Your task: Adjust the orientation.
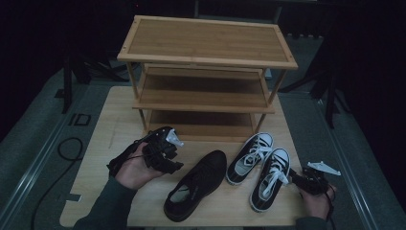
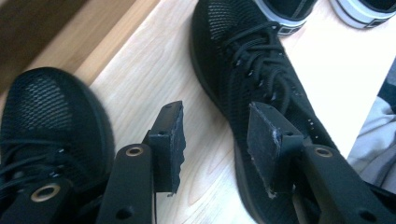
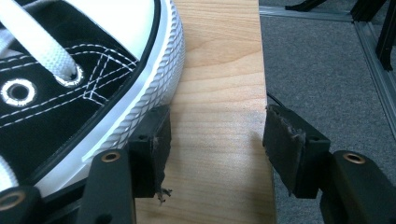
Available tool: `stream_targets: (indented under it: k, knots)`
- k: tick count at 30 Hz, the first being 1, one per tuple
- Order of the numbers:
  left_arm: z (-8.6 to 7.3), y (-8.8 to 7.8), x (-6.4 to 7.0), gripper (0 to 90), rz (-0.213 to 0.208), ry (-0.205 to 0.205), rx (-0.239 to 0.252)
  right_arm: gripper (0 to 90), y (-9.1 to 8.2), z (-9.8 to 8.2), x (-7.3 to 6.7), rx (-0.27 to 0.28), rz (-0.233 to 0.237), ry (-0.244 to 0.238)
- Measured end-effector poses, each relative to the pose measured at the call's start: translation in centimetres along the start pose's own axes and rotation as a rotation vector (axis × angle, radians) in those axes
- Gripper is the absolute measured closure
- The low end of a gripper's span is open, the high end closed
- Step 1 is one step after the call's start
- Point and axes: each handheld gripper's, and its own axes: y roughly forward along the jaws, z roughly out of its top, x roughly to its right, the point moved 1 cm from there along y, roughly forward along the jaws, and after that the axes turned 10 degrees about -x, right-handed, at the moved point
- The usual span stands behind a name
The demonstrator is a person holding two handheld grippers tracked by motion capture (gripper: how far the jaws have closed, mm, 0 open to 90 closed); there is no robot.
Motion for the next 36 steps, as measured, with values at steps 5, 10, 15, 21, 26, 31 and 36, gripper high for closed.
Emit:
stream_targets:
  k: [5,10,15,21,26,31,36]
  knots:
    - [0.4,0.8,0.5,56.5,-0.020,0.008,-0.003,41.4,0.0,0.0,0.0,0.000,0.001,0.000]
    - [0.7,1.0,0.9,56.5,-0.030,0.022,-0.003,41.4,0.0,0.0,0.0,0.000,0.001,0.000]
    - [0.8,1.3,1.3,56.6,-0.039,0.029,-0.001,41.4,0.0,0.0,0.0,0.000,0.001,0.000]
    - [0.9,1.6,1.8,56.5,-0.047,0.050,-0.013,41.4,0.0,0.0,0.0,0.000,0.001,0.000]
    - [1.0,2.1,1.9,56.5,-0.055,0.051,-0.020,41.4,0.0,0.0,0.0,0.000,0.001,-0.001]
    - [0.8,2.8,2.0,56.5,-0.056,0.065,-0.050,41.4,0.0,0.0,0.0,0.000,0.002,0.000]
    - [0.6,3.7,2.0,59.6,-0.039,0.075,-0.088,41.4,0.0,0.0,0.0,0.000,0.001,-0.001]
